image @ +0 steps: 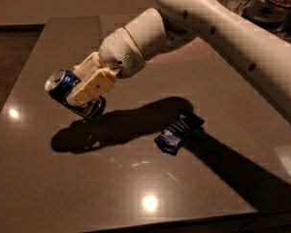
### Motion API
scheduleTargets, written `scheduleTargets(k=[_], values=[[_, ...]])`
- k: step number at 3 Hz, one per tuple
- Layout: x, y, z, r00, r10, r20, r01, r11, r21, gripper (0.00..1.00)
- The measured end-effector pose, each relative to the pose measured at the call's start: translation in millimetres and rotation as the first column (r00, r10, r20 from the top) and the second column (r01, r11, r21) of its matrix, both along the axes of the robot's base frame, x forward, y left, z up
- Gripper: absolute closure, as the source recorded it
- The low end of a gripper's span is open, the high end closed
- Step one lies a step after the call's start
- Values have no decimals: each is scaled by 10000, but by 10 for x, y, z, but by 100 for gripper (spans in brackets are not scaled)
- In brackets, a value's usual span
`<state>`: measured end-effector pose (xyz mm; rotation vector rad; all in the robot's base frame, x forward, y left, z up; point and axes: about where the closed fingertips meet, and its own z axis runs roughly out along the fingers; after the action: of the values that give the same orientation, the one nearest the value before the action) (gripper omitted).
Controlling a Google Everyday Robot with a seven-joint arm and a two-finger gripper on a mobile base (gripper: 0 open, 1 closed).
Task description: Place pepsi can upright
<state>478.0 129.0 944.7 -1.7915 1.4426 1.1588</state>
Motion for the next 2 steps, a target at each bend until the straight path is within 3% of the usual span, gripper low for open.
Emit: scheduleTargets(k=[1, 2], values=[[183, -164, -97, 9910, -1150, -691, 1223, 9860, 1131, 100], [368, -371, -208, 9661, -2210, -1332, 2464, 9434, 2218, 100]])
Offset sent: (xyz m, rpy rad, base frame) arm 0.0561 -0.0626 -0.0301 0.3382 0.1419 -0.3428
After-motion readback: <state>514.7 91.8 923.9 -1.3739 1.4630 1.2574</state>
